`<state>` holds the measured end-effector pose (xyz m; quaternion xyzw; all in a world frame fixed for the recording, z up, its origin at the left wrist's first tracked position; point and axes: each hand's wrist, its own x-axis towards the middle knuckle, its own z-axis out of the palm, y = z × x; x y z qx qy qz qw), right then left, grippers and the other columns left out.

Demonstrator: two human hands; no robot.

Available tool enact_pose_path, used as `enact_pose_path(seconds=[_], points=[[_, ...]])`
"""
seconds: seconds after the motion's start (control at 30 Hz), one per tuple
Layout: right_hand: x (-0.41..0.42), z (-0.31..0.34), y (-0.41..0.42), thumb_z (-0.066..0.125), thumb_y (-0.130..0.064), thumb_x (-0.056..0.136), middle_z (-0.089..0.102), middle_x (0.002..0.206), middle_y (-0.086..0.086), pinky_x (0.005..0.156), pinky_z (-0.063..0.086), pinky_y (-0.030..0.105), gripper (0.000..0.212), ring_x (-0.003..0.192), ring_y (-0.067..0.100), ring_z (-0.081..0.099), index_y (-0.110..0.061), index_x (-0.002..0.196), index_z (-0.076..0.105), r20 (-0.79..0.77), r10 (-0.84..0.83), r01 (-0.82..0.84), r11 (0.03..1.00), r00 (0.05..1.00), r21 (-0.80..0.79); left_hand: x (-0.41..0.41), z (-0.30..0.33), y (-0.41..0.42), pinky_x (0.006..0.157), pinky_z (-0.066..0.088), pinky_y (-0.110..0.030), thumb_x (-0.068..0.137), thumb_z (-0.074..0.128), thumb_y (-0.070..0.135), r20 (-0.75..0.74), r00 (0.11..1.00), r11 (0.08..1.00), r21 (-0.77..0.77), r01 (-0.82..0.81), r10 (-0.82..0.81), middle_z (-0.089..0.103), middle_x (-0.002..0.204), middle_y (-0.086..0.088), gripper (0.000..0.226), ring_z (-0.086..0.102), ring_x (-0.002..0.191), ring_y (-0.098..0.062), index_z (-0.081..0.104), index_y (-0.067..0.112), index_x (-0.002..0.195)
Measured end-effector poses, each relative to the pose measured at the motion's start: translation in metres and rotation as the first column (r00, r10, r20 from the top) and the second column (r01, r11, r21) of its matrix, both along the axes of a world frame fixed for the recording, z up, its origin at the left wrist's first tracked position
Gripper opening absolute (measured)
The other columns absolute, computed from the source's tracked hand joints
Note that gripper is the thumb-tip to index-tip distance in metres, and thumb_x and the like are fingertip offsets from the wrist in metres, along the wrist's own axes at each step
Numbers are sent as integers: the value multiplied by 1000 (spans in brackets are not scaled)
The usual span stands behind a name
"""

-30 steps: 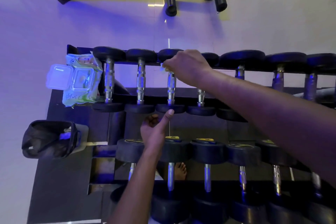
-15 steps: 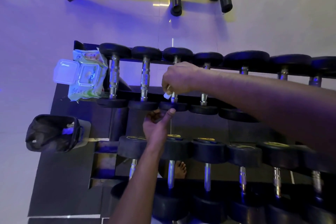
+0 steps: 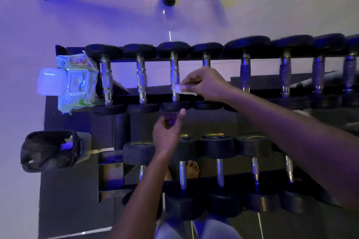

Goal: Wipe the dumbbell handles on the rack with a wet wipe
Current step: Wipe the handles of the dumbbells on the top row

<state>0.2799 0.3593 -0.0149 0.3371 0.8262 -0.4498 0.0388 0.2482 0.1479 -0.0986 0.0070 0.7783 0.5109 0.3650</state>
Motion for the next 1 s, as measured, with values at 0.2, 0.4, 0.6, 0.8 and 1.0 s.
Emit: enact_pose_path(seconds=[0.2,0.4,0.6,0.8,1.0], points=[[70,5,13,90,-33,83,80,85,-4,78,62,35,18,81,8,75,-20,92,82,-67,-386,374,917,920,-138,20,38,13,68,48,-19,90,85,56,-220,961,985,-23,169,-169,67,73,11,34,60,65,2,73,24,91],[116,6,33,85,-19,89,78,103,9,69,66,39,27,89,21,77,-15,114,77,-128,-470,427,865,873,-263,41,51,48,77,49,-18,87,85,63,-381,902,979,-94,179,-202,73,86,15,52,70,85,2,71,25,120],[119,-2,52,76,-8,95,75,87,-11,74,67,39,22,78,11,75,-21,112,78,-110,-348,322,925,931,-202,62,45,72,80,47,-26,86,89,55,-403,908,988,-146,58,-113,72,84,14,56,68,86,-7,69,19,123],[93,-2,58,75,-29,96,65,91,-15,74,46,14,13,79,2,59,-26,108,79,-82,23,-12,991,996,133,65,38,74,77,52,-28,79,96,51,-316,949,998,-59,-17,-2,71,74,16,45,63,71,4,71,26,107],[76,-12,54,69,-32,96,64,116,-16,80,56,42,16,106,17,62,-37,107,79,77,379,-380,850,922,365,61,26,66,82,56,-35,78,94,50,-264,964,999,26,-22,28,72,77,15,31,64,74,-2,73,42,100]])
